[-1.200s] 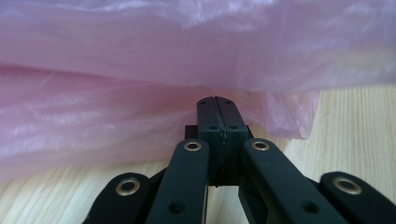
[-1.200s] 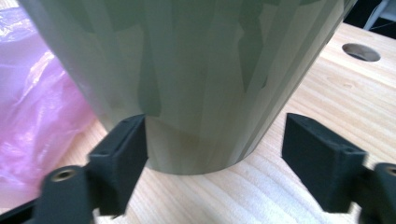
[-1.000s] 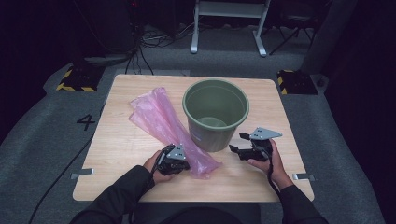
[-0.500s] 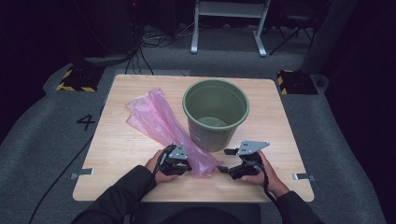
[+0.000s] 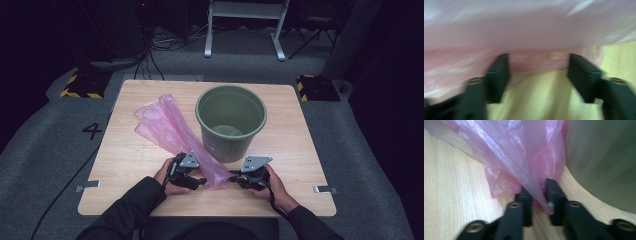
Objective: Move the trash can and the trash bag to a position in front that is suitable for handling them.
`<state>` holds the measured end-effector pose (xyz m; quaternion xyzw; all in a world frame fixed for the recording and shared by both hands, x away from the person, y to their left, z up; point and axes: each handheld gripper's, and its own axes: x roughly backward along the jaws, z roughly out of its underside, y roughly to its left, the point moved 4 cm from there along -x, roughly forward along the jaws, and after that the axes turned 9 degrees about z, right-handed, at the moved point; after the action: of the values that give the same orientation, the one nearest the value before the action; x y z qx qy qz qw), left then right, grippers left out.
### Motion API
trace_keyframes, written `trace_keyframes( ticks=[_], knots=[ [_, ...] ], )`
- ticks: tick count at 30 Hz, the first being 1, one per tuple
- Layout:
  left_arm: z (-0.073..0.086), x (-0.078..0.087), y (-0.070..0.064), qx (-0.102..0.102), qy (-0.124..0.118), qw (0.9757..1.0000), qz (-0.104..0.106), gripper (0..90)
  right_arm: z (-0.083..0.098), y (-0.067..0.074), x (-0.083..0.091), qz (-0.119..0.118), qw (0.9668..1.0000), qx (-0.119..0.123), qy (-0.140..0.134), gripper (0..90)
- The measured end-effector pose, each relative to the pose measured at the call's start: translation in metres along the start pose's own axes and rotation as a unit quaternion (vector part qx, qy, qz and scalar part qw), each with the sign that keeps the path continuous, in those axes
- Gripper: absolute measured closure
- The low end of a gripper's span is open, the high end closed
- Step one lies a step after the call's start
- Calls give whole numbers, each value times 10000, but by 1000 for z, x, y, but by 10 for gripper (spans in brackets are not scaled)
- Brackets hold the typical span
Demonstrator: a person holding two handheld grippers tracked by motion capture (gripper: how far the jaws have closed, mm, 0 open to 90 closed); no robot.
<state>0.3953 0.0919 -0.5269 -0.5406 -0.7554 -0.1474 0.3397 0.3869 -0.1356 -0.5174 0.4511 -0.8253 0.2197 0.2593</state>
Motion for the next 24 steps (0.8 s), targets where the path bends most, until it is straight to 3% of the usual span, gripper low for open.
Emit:
trace_keyframes(
  ticks=[1,3,6,7,8,9,10,11,12,13,14,16,19,21,24],
  knots=[
    [0,0,0,0,0,10000,0,263,0,0,0,0,10000,0,0,807],
    [4,11,9,135,-59,9997,-206,217,2,-3,1,22,10000,-6,-9,858],
    [12,35,24,413,-287,9966,-648,201,7,-11,6,83,10000,-36,-7,884],
    [12,35,24,413,-287,9966,-648,201,7,-11,6,83,10000,-36,-7,884],
    [19,50,36,654,-312,9916,-1074,202,10,-16,9,104,9999,-60,-2,886],
    [25,58,44,799,-388,9883,-1239,203,11,-18,10,126,9999,-78,5,886],
    [30,64,49,921,-448,9862,-1304,203,13,-21,12,138,9998,-135,-3,886],
    [30,64,49,921,-448,9862,-1304,203,14,-23,14,124,9998,-169,-8,886],
    [40,73,58,1142,-407,9833,-1356,199,15,-25,15,141,9997,-181,-1,886],
    [40,73,58,1142,-407,9833,-1356,192,17,-27,16,172,9996,-201,14,885],
    [48,77,65,1326,-420,9810,-1350,191,18,-29,18,209,9995,-216,14,883],
    [52,76,69,1395,-349,9805,-1337,192,19,-33,19,264,9993,-280,-12,868],
    [51,73,73,1353,-292,9806,-1389,203,17,-37,19,304,9990,-319,-99,862],
    [49,68,77,1306,-196,9811,-1412,205,11,-44,15,491,9984,-243,-149,862],
    [50,67,78,1230,-153,9817,-1445,211,6,-50,11,506,9979,-320,-265,863]
  ],
)
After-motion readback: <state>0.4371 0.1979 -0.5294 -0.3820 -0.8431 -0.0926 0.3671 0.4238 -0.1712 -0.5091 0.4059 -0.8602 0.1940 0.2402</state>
